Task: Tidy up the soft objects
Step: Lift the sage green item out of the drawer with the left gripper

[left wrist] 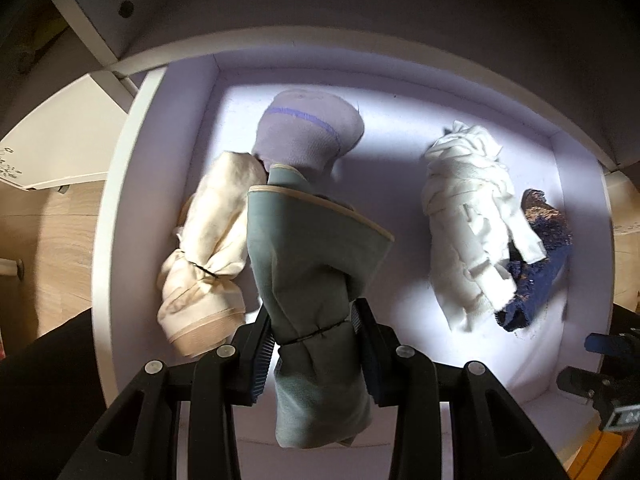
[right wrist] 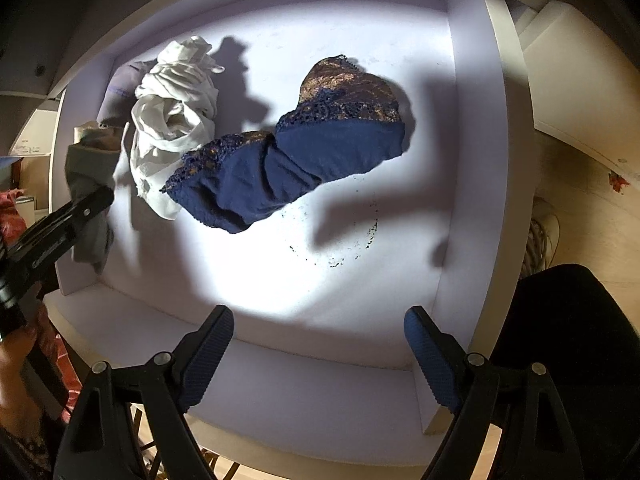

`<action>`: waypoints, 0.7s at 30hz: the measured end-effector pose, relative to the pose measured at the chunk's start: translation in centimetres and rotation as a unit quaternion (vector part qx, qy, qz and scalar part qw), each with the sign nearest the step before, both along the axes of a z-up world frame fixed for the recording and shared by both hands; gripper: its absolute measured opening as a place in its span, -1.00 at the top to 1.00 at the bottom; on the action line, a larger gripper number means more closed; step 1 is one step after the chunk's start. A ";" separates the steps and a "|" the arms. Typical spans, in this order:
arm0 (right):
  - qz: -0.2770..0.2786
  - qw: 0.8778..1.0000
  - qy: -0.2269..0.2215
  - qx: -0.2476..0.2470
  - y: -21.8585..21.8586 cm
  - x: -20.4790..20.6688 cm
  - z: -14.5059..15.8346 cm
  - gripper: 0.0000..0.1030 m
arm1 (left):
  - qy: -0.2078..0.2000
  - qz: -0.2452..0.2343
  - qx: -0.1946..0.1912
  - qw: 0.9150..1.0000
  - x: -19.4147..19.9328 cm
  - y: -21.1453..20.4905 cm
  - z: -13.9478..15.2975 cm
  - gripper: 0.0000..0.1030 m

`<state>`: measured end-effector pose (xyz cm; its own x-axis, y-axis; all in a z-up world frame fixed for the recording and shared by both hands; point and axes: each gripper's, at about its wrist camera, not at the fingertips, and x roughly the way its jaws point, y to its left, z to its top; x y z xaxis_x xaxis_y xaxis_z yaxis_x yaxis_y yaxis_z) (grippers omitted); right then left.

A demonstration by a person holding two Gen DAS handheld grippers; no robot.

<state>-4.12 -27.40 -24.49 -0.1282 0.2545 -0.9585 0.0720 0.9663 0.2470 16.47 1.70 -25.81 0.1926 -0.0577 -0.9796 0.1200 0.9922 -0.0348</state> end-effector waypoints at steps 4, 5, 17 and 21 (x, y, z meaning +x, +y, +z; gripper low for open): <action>-0.002 1.000 0.000 0.003 -0.1 0.1 0.0 -0.70 | -0.006 -0.001 -0.004 1.000 -0.5 0.4 1.4 0.28; -0.001 1.000 0.000 0.003 0.0 0.2 0.0 -0.70 | -0.005 -0.001 -0.004 1.000 -0.6 0.5 1.5 0.28; -0.020 1.000 -0.002 0.012 -0.2 0.7 -0.4 -0.70 | -0.024 -0.014 -0.049 0.998 -3.0 1.2 7.2 0.28; -0.025 1.000 0.000 0.015 -0.4 0.8 -0.5 -0.70 | -0.044 -0.029 -0.067 0.996 -4.5 0.9 9.9 0.28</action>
<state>-3.35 -27.79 -24.99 -0.1149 0.2899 -0.9502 0.1197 0.9535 0.2764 12.00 2.55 -15.93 0.2703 -0.1994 -0.9419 0.1854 0.9708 -0.1523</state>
